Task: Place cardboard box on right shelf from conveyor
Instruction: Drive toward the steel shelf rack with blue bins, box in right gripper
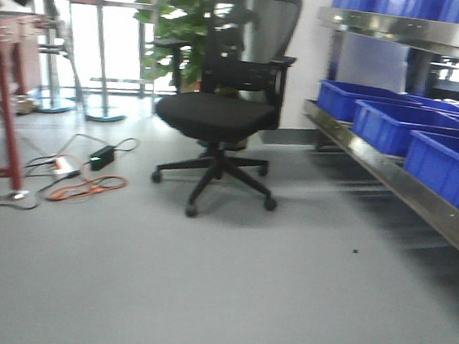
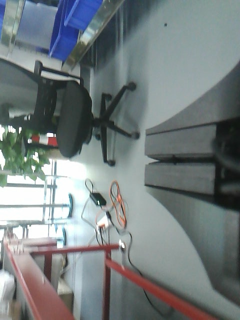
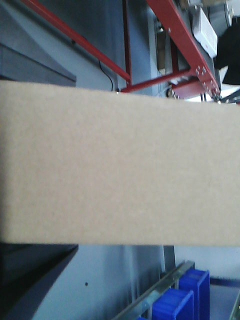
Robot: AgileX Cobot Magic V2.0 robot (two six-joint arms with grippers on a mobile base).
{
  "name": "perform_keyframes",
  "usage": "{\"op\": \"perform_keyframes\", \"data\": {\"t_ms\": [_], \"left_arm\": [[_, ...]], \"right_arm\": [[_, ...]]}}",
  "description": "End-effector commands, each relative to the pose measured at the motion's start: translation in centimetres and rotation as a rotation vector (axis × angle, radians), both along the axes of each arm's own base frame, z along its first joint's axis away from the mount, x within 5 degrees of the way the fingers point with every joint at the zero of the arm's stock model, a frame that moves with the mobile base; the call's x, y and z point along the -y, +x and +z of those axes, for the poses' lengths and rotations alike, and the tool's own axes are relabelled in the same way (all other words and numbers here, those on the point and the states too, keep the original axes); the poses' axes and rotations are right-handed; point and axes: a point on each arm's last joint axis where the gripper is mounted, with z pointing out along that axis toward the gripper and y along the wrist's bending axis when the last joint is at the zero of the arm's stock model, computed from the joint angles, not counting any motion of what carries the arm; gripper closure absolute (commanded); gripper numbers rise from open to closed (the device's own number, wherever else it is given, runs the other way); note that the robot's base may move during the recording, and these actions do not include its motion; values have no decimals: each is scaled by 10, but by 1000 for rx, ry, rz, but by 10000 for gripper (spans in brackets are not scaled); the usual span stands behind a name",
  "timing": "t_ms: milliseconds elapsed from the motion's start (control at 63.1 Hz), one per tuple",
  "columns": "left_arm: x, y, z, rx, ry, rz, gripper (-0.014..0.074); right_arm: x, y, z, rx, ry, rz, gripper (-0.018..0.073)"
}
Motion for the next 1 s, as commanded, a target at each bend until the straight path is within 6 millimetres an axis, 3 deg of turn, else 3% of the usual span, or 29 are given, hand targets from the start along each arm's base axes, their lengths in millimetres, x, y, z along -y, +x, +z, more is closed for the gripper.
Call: {"op": "perform_keyframes", "data": {"t_ms": [0, 983], "left_arm": [[-1, -1, 9, 100, -8, 8, 715], [0, -1, 9, 100, -9, 2, 715]], "right_arm": [[0, 0, 17, 114, 5, 3, 396], [0, 0, 17, 114, 5, 3, 396]]}}
